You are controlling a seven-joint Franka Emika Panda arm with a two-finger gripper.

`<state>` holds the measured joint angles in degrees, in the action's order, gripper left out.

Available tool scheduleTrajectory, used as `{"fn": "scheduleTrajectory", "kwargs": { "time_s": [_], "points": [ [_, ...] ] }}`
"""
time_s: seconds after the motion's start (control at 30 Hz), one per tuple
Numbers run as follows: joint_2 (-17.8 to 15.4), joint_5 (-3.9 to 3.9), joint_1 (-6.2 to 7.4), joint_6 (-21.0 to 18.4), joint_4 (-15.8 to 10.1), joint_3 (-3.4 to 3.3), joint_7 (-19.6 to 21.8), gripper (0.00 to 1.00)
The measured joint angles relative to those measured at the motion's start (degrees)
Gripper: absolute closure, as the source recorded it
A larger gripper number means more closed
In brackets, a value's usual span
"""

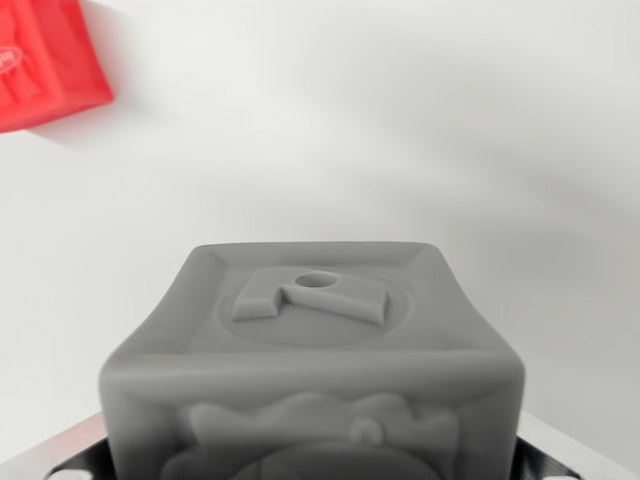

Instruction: Destack cube

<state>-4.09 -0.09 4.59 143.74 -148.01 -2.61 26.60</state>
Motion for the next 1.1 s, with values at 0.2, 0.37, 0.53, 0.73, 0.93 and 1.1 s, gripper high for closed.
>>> {"fn": "scheduleTrajectory", "kwargs": {
  "time_s": [0.2,0.37,0.53,0.73,0.93,1.1],
  "points": [
    [0.08,-0.09,-0.61,0.36,-0.24,-0.81,-0.19,1.00],
    [0.29,-0.14,-1.22,0.70,-0.40,-1.50,-0.41,1.00],
    [0.57,-0.18,-1.89,1.07,-0.50,-2.23,-0.67,1.00],
    [0.87,-0.21,-2.58,1.41,-0.56,-3.08,-0.93,1.00],
    [1.21,-0.23,-3.27,1.75,-0.58,-3.92,-1.19,1.00],
    [1.53,-0.23,-3.81,2.11,-0.58,-4.64,-1.47,1.00]
  ]
}}
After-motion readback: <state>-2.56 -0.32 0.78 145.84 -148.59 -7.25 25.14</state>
